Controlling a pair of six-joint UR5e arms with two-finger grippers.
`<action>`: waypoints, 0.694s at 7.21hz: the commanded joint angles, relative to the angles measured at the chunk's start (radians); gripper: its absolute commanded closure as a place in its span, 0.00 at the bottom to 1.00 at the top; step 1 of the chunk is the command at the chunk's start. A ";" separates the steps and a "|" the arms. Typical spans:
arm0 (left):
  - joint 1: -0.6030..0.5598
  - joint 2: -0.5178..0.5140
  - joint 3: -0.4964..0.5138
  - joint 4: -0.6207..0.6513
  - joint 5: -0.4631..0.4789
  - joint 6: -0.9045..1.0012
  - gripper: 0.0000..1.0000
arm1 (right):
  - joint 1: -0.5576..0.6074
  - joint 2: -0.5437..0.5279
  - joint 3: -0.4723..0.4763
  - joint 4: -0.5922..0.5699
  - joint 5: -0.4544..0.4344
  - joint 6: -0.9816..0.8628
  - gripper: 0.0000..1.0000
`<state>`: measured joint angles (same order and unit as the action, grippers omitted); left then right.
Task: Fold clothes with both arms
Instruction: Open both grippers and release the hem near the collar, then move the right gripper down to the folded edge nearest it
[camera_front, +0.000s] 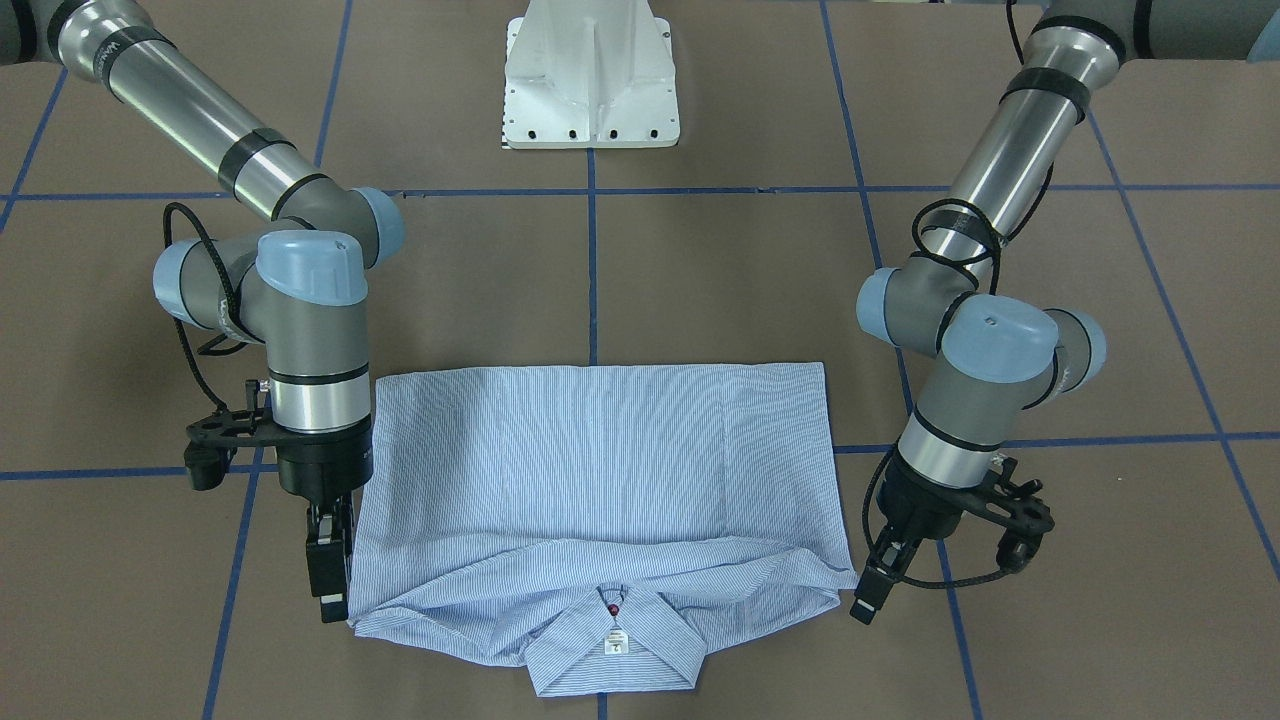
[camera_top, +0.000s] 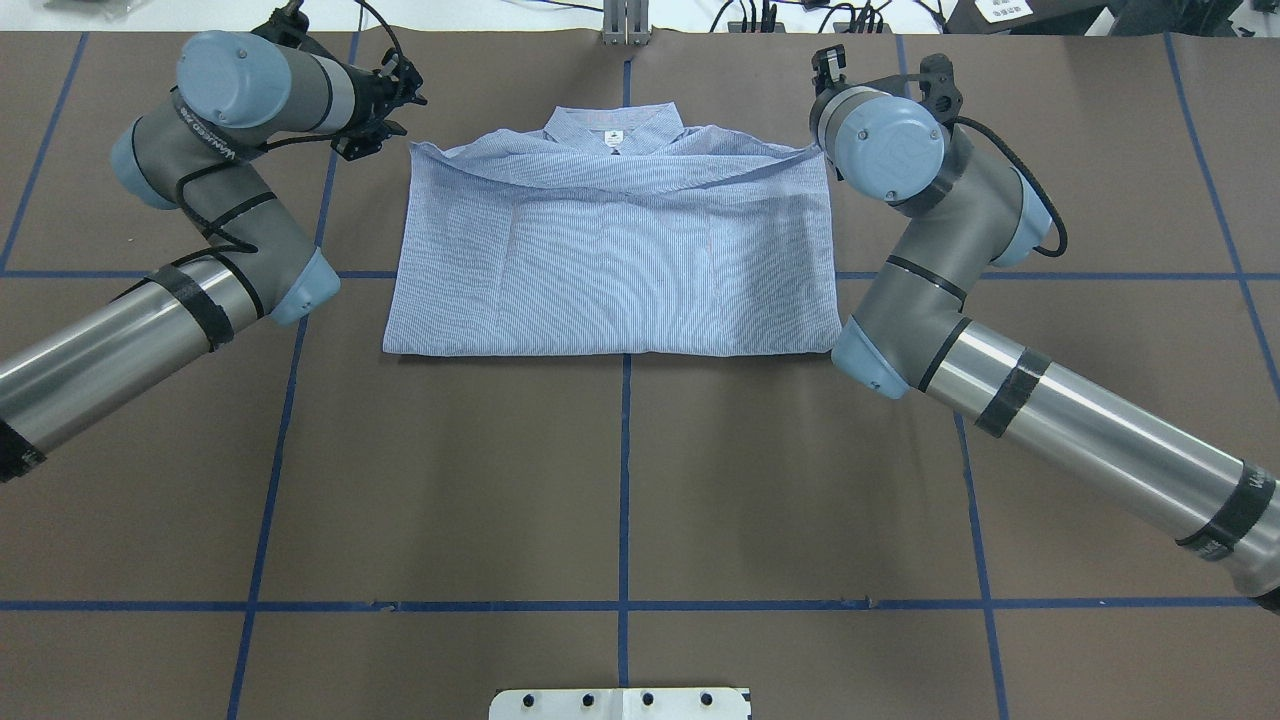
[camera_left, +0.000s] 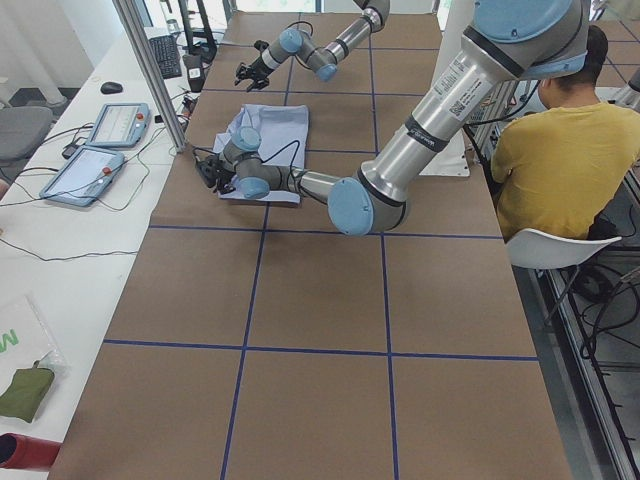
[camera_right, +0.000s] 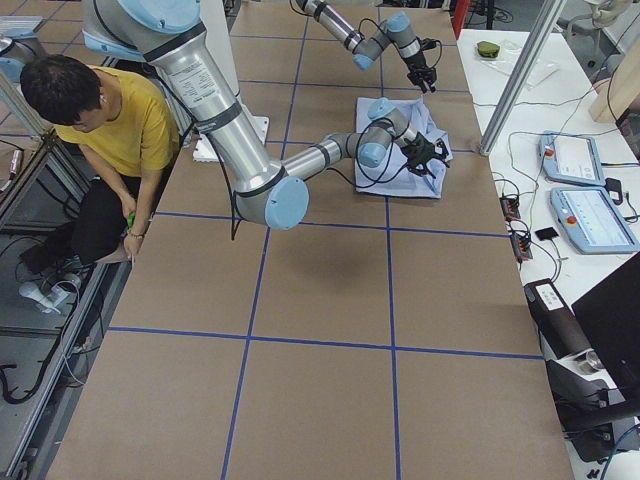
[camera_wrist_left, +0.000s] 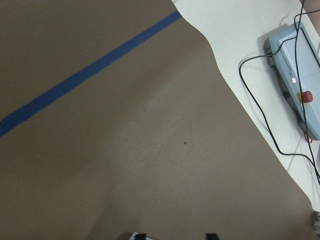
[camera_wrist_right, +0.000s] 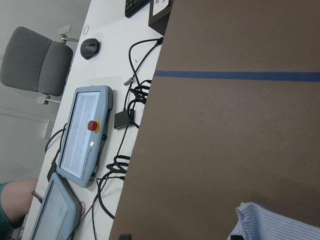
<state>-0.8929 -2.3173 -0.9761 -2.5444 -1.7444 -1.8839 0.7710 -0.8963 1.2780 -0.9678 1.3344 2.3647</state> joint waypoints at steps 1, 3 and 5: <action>-0.014 0.010 -0.054 0.001 -0.003 0.006 0.48 | 0.004 -0.012 0.052 0.003 0.023 0.005 0.00; -0.015 0.058 -0.117 -0.002 -0.004 0.006 0.48 | -0.137 -0.184 0.276 -0.006 0.022 0.004 0.00; -0.015 0.068 -0.122 -0.007 -0.004 0.008 0.48 | -0.226 -0.385 0.478 -0.006 0.026 0.005 0.00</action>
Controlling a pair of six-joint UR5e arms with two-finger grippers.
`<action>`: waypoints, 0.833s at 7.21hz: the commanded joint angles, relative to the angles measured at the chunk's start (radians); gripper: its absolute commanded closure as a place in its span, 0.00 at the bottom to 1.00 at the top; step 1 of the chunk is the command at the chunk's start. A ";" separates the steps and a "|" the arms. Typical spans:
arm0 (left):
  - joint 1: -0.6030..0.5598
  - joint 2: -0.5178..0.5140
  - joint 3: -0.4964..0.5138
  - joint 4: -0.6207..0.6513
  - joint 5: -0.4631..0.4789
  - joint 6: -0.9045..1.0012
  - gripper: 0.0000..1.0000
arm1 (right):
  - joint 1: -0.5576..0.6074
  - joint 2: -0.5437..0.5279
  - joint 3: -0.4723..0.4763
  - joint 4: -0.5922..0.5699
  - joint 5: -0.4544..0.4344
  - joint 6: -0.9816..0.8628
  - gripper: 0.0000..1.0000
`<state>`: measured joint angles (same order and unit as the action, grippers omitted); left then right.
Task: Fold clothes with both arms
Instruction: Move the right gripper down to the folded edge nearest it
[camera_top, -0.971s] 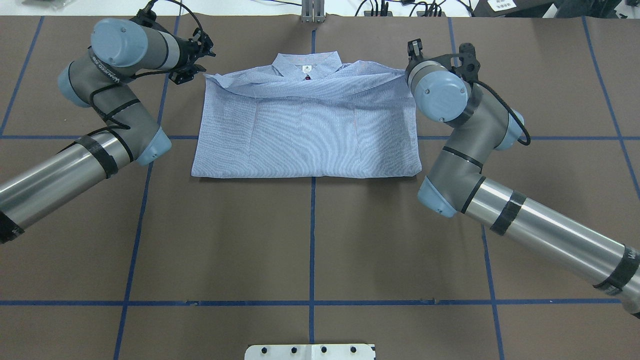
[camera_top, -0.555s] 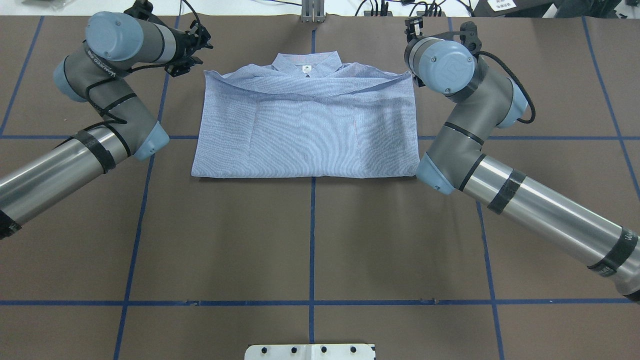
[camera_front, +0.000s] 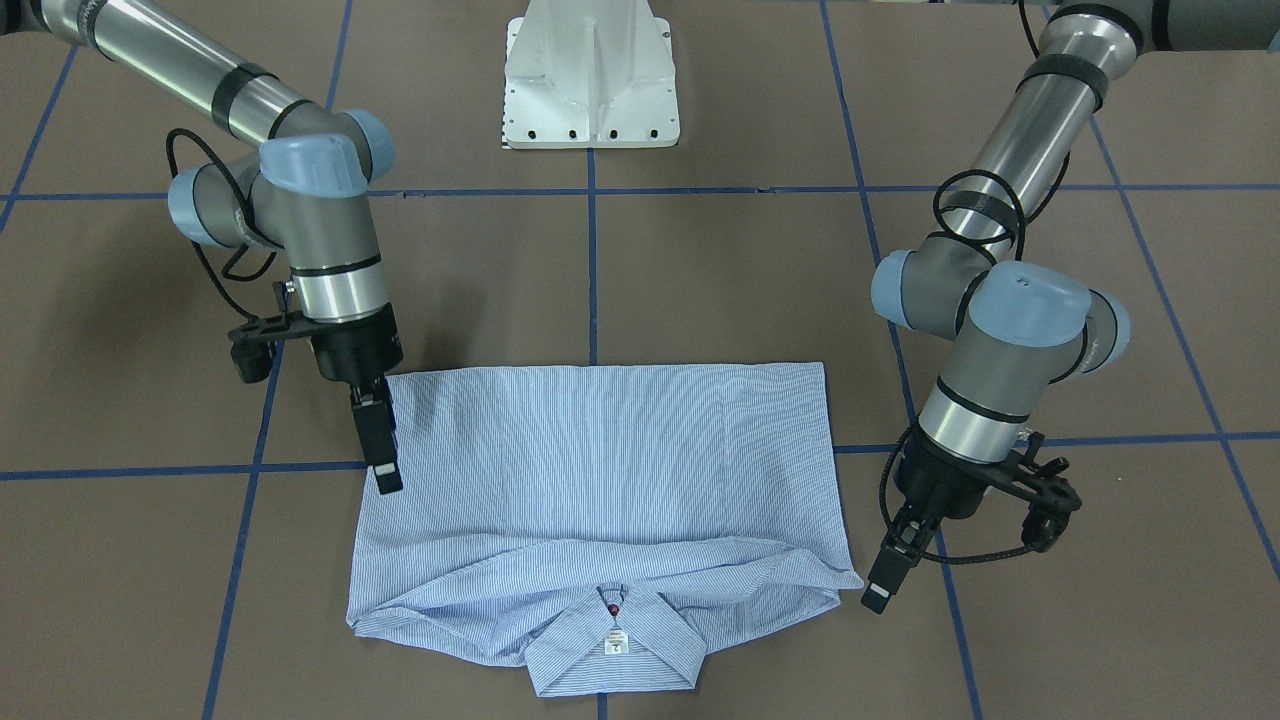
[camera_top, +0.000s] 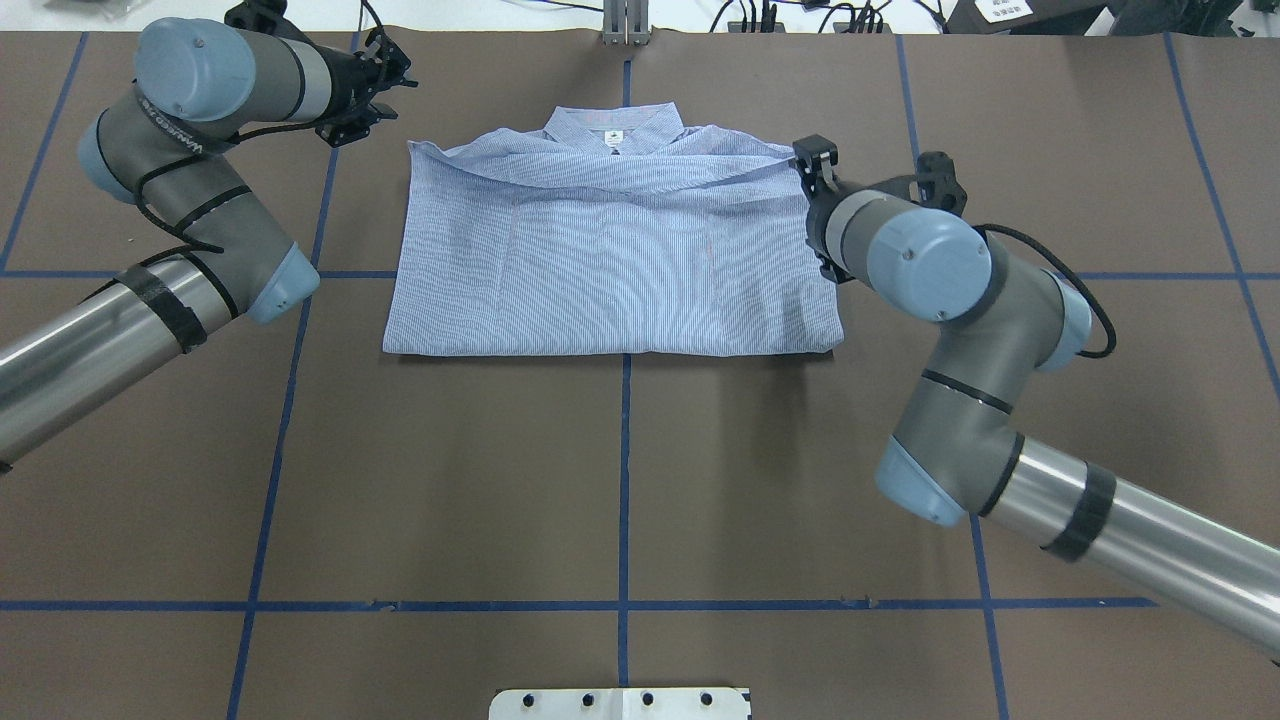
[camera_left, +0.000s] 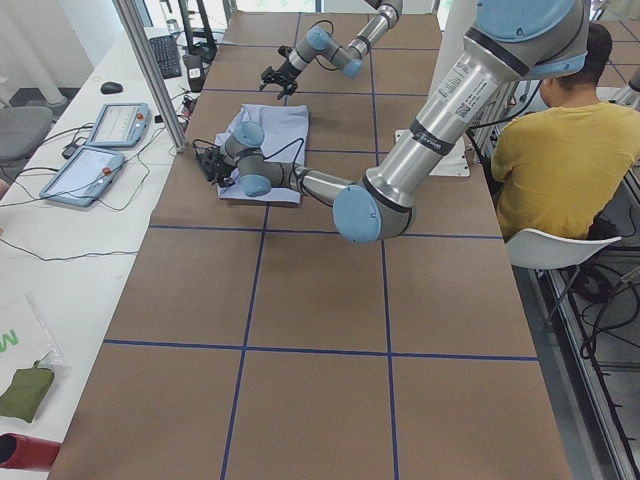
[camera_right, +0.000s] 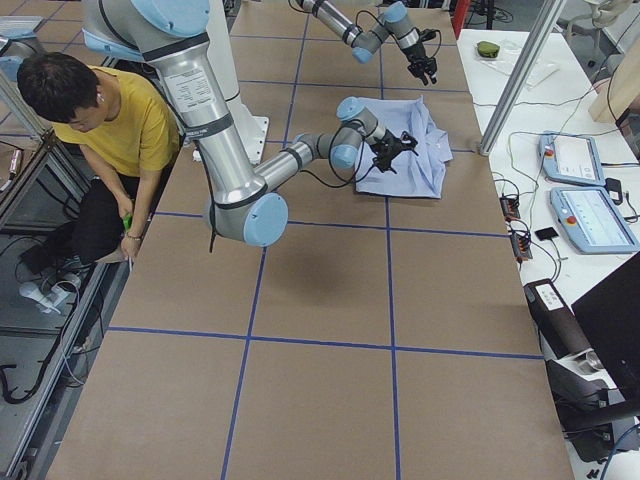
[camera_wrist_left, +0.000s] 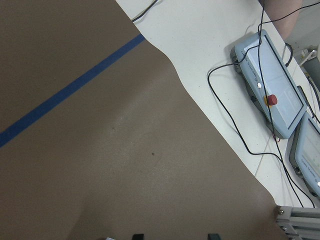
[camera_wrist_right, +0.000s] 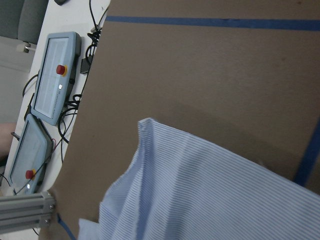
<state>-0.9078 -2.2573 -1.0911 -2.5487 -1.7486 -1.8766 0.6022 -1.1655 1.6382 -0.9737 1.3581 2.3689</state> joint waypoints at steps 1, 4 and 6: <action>0.000 0.018 -0.018 -0.007 0.000 0.002 0.48 | -0.100 -0.126 0.117 -0.013 -0.002 0.003 0.00; 0.000 0.036 -0.018 -0.012 0.000 0.040 0.48 | -0.107 -0.086 0.020 -0.008 -0.004 0.001 0.02; 0.000 0.044 -0.018 -0.030 0.001 0.050 0.48 | -0.093 -0.086 0.017 -0.010 -0.002 0.000 0.37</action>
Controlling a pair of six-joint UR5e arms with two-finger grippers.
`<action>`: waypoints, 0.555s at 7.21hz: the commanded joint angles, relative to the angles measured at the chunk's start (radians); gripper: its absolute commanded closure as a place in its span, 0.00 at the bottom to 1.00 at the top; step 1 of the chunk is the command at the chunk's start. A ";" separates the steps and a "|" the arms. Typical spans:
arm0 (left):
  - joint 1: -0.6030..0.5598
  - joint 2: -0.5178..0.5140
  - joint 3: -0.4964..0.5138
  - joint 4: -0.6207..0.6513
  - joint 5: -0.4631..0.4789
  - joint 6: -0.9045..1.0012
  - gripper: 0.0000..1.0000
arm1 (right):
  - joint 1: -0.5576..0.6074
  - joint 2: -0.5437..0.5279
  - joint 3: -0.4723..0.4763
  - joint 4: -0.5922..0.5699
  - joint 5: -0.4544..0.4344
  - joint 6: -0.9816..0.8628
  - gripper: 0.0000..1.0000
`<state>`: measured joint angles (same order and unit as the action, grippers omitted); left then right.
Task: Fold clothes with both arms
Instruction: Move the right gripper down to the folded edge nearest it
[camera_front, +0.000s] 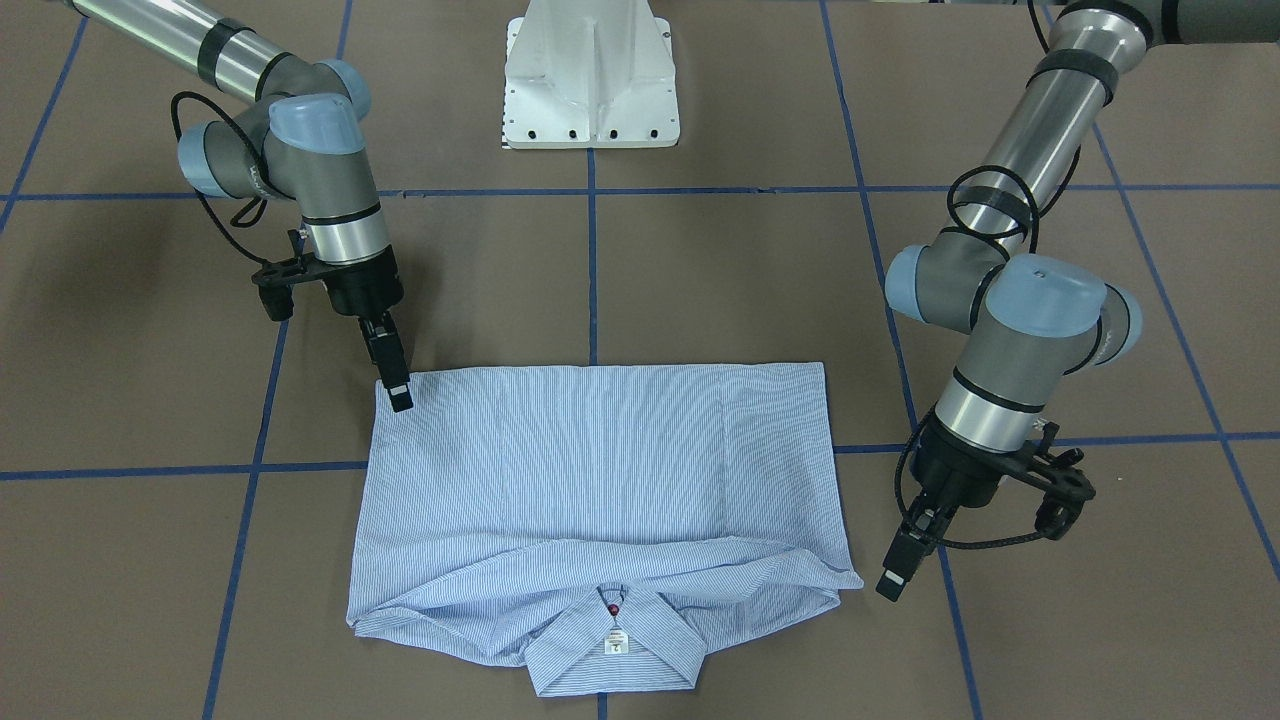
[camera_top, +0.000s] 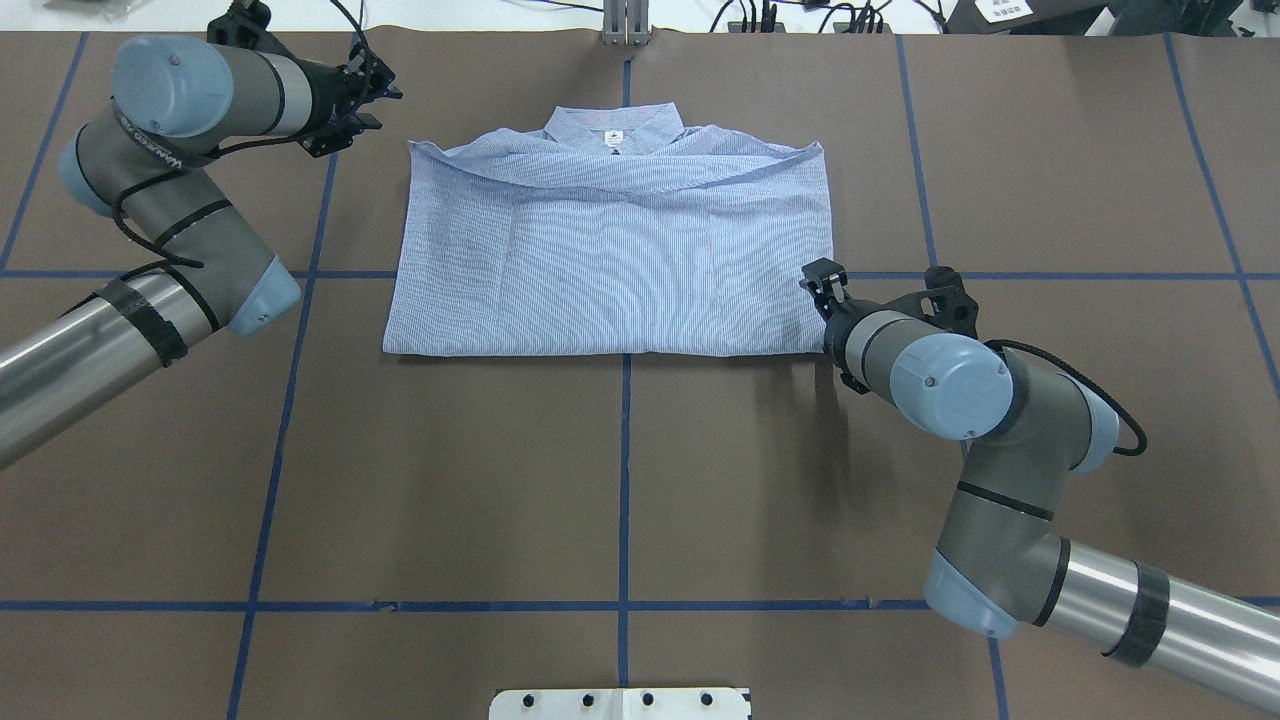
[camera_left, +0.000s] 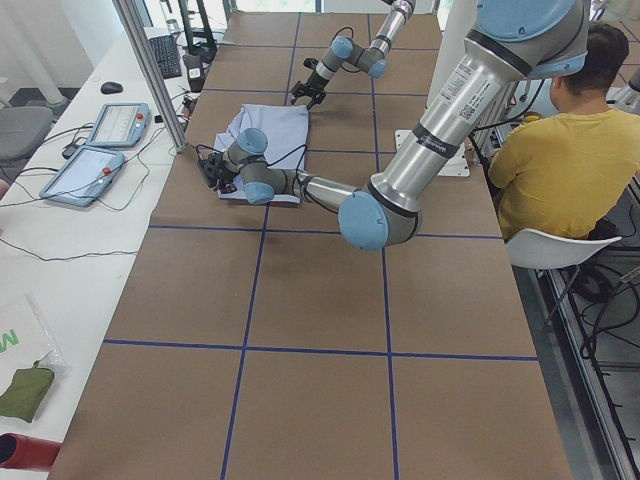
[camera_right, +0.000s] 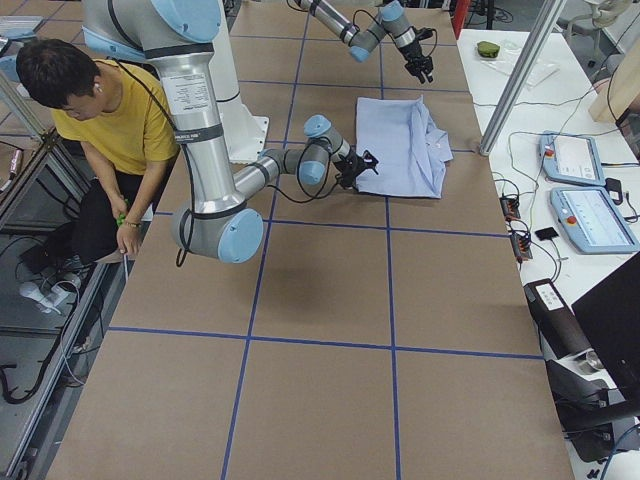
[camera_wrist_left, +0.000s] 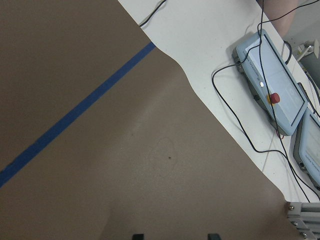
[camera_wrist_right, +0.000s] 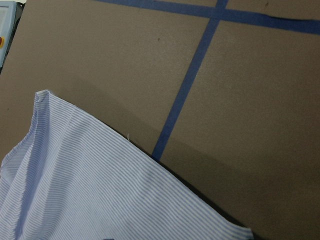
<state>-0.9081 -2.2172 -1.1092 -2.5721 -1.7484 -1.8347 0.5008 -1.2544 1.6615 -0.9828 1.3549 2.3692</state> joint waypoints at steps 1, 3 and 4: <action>0.000 0.002 0.000 -0.007 0.001 0.008 0.48 | 0.008 0.003 -0.012 -0.002 0.001 -0.001 0.65; 0.000 0.002 0.000 -0.008 0.001 0.008 0.47 | 0.010 0.003 -0.016 -0.001 0.004 -0.005 1.00; 0.000 0.002 0.000 -0.019 0.001 0.006 0.47 | 0.010 -0.005 -0.005 0.001 0.007 -0.005 1.00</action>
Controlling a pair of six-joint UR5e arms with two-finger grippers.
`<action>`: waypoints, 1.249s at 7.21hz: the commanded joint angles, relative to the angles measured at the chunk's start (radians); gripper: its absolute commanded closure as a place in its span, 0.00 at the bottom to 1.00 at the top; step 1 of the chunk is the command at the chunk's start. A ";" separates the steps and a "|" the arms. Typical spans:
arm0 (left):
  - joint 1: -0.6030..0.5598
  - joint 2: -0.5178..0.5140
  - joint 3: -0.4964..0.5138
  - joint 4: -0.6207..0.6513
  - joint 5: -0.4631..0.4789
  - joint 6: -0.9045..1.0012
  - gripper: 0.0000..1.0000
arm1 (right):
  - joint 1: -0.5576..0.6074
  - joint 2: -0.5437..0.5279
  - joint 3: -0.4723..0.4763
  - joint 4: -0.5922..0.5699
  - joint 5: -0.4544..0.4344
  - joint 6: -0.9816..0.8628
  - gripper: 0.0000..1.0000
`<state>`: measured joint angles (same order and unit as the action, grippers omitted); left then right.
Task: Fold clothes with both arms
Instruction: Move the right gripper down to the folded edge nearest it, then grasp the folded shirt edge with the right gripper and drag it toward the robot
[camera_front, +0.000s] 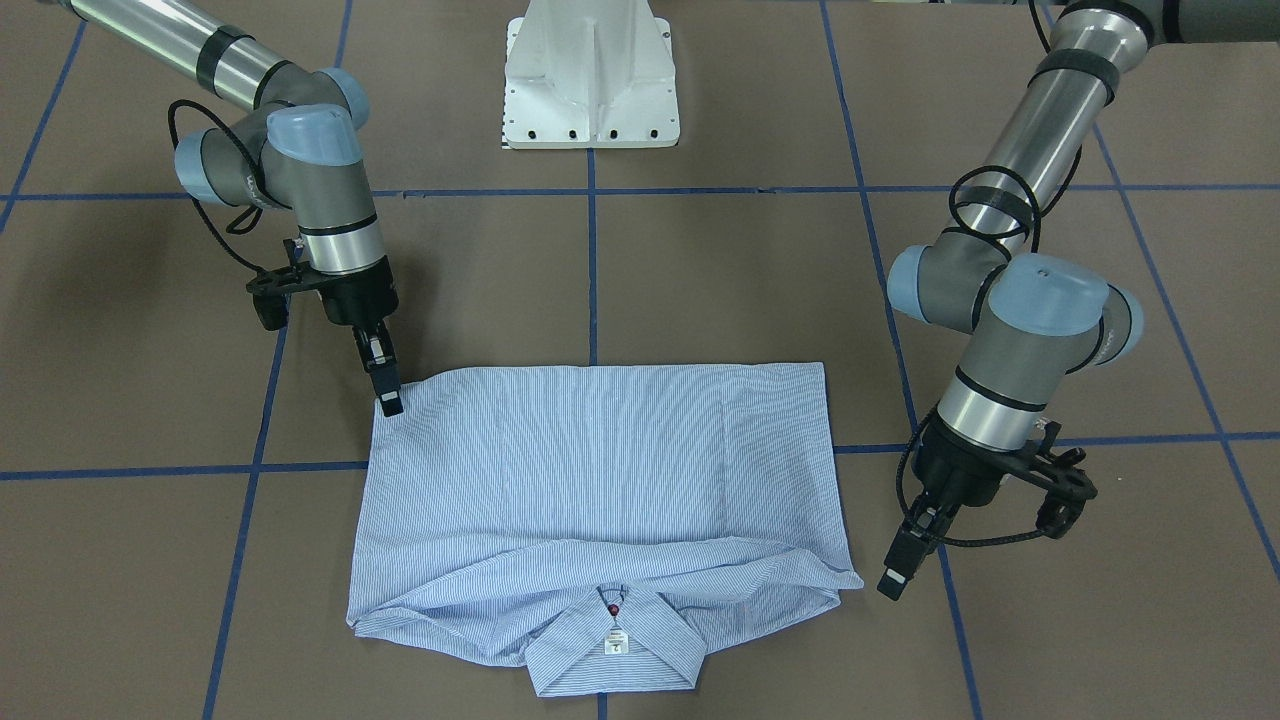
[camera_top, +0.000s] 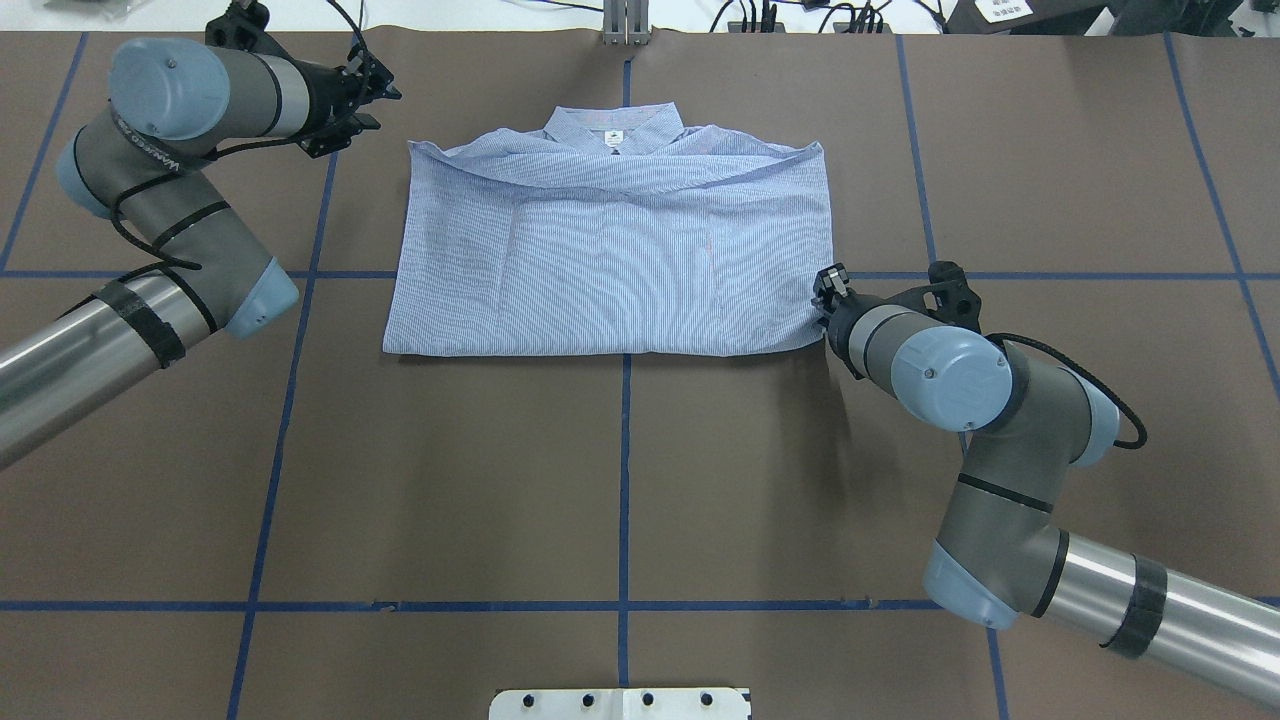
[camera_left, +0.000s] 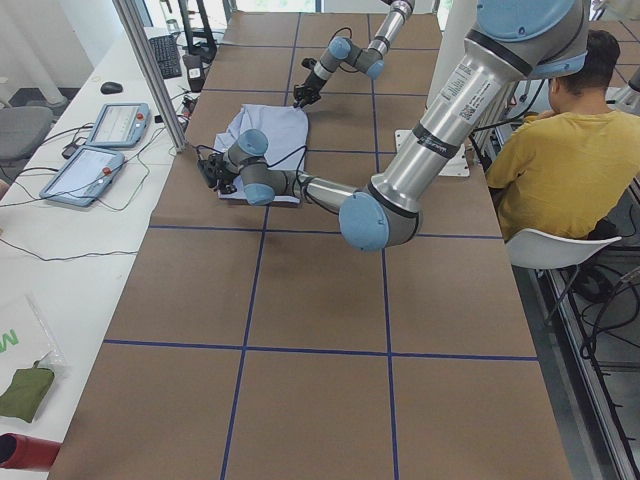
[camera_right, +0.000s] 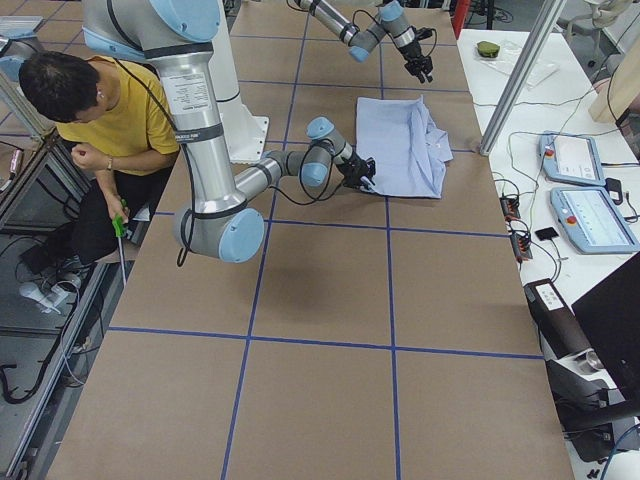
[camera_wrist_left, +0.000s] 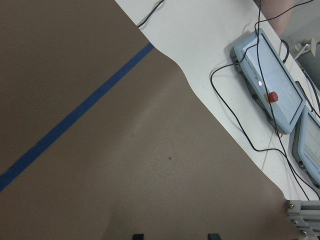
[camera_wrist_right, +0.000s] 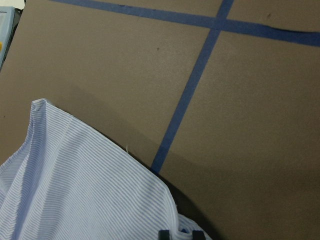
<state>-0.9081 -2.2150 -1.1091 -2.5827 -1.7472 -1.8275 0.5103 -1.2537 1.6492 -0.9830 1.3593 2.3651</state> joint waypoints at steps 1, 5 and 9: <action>0.000 -0.002 -0.002 -0.008 0.000 -0.001 0.47 | 0.004 -0.016 0.047 -0.002 0.007 -0.001 1.00; 0.000 0.002 -0.076 -0.007 -0.009 -0.006 0.48 | -0.193 -0.275 0.456 -0.006 0.141 0.008 1.00; 0.011 0.075 -0.251 0.012 -0.173 -0.019 0.46 | -0.547 -0.482 0.691 -0.003 0.299 -0.009 1.00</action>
<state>-0.8990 -2.1690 -1.3095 -2.5742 -1.8741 -1.8444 0.0207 -1.6908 2.2872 -0.9886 1.5692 2.3584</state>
